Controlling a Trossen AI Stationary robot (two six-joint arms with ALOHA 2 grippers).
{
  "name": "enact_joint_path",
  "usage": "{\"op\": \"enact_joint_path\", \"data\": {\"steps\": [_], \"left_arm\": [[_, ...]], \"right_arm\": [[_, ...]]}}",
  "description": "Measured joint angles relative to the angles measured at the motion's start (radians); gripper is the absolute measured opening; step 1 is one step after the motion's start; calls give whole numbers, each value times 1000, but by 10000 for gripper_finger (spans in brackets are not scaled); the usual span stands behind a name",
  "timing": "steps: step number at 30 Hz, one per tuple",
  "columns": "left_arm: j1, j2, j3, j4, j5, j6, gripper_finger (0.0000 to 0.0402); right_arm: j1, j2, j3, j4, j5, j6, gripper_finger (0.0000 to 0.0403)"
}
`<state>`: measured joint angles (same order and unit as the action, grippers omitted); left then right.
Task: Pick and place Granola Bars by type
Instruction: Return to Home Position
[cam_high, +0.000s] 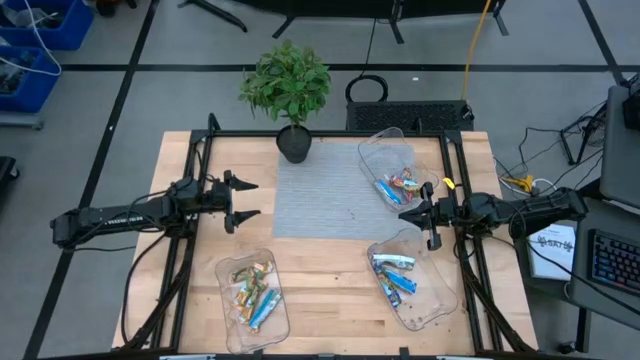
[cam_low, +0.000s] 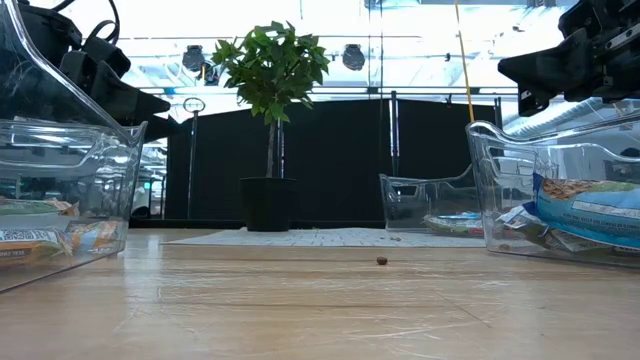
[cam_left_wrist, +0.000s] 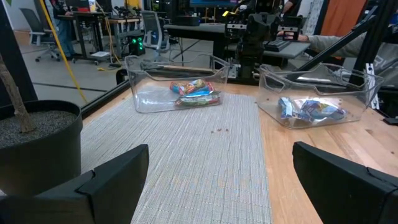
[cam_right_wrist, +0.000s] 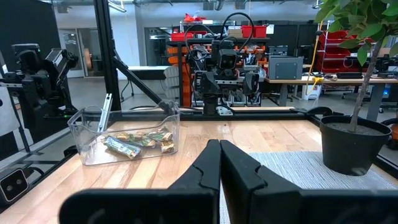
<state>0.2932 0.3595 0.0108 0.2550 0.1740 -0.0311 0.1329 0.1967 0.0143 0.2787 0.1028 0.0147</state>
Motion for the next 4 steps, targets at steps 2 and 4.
{"op": "enact_joint_path", "data": {"steps": [2,4], "left_arm": [[0,0,0,0,0,0,397],[0,0,0,0,0,0,397]], "right_arm": [[0,0,0,0,0,0,0],[0,0,0,0,0,0,0]]}}
